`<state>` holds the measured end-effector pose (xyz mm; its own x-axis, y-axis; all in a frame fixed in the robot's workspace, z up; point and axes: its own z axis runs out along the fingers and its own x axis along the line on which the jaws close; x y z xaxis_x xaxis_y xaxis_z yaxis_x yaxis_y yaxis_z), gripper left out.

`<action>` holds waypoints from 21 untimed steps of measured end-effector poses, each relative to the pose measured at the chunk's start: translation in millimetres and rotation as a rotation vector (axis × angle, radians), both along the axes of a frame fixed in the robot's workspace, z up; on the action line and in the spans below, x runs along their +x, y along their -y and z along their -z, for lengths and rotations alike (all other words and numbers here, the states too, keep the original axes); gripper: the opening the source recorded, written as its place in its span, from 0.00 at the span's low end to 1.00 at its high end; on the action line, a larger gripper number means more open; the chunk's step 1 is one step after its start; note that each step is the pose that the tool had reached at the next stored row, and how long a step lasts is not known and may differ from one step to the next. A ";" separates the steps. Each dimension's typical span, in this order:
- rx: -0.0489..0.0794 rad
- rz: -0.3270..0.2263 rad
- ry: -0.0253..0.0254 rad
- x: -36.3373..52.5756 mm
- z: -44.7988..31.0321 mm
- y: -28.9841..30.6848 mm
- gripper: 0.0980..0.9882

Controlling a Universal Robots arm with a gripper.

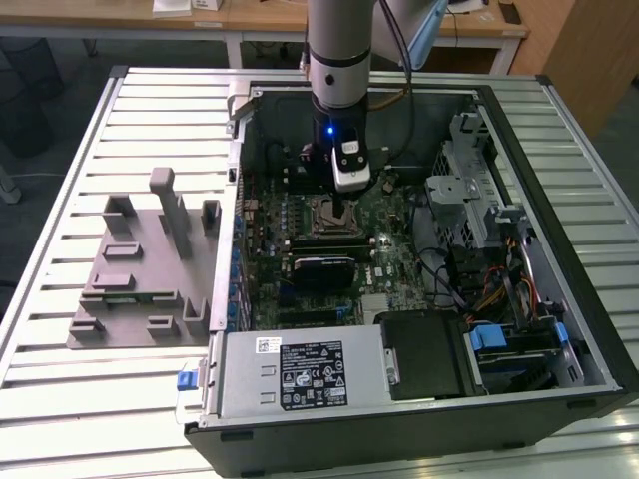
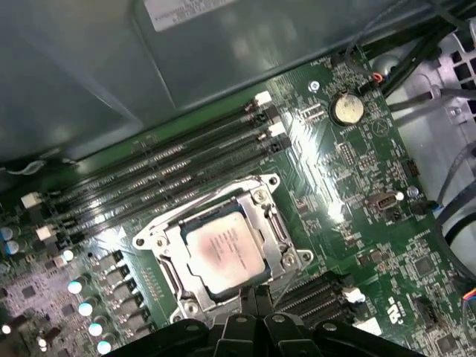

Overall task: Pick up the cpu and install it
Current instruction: 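Install the second cpu locking lever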

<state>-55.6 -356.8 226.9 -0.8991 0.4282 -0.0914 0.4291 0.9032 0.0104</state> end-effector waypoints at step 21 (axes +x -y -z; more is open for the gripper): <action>0.001 -0.003 0.0000 0.0 -6.6 26.1 0.01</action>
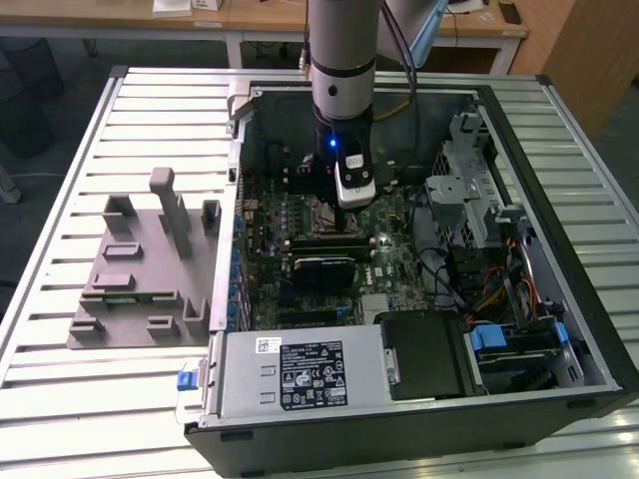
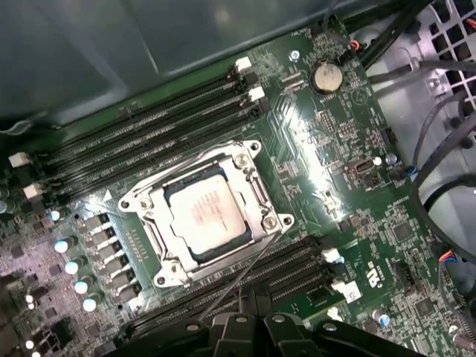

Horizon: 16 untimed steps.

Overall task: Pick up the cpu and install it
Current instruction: 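Install the second cpu locking lever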

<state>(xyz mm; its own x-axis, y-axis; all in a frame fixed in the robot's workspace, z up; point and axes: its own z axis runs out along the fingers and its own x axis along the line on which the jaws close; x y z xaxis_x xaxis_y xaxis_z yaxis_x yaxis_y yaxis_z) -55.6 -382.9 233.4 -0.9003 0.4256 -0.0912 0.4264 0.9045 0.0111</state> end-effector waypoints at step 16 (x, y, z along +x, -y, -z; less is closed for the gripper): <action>0.013 -0.321 0.0001 -1.1 12.0 0.3 0.01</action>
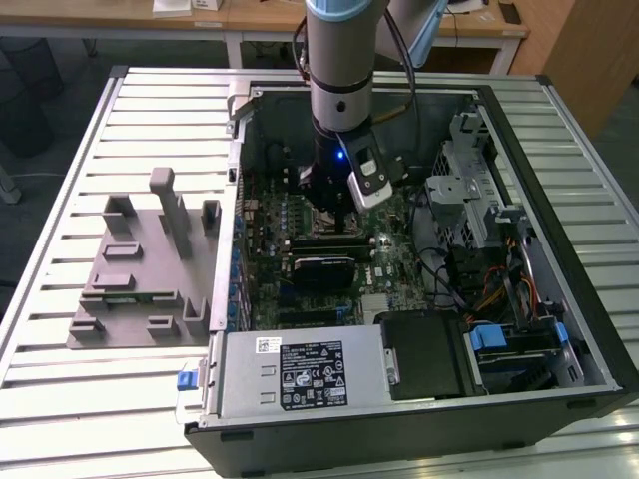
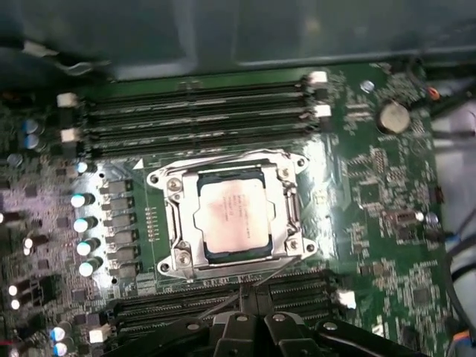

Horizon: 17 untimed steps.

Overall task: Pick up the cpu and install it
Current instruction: 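Install the second cpu locking lever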

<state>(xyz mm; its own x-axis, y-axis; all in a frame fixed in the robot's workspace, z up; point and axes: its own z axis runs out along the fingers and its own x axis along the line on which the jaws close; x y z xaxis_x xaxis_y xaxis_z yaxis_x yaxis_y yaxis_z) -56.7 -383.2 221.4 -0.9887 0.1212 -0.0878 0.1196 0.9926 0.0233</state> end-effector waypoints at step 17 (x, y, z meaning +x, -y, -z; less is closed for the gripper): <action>0.004 -0.051 0.0000 -16.3 2.1 0.0 0.01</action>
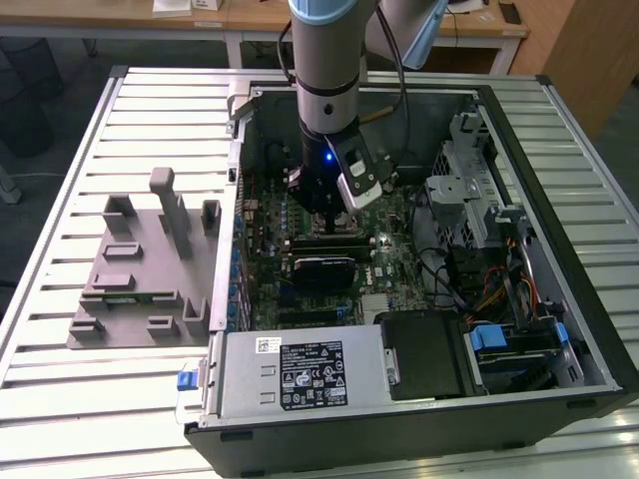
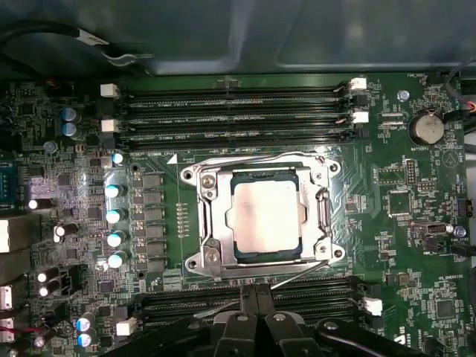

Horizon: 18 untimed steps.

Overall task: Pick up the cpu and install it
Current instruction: 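Install the second cpu locking lever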

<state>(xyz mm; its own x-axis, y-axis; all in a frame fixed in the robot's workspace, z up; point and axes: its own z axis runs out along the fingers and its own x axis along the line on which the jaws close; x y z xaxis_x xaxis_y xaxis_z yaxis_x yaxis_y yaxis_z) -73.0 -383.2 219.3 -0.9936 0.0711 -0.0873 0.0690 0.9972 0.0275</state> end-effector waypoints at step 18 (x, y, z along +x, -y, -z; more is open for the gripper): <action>0.084 0.000 0.0000 -12.6 4.9 17.1 0.01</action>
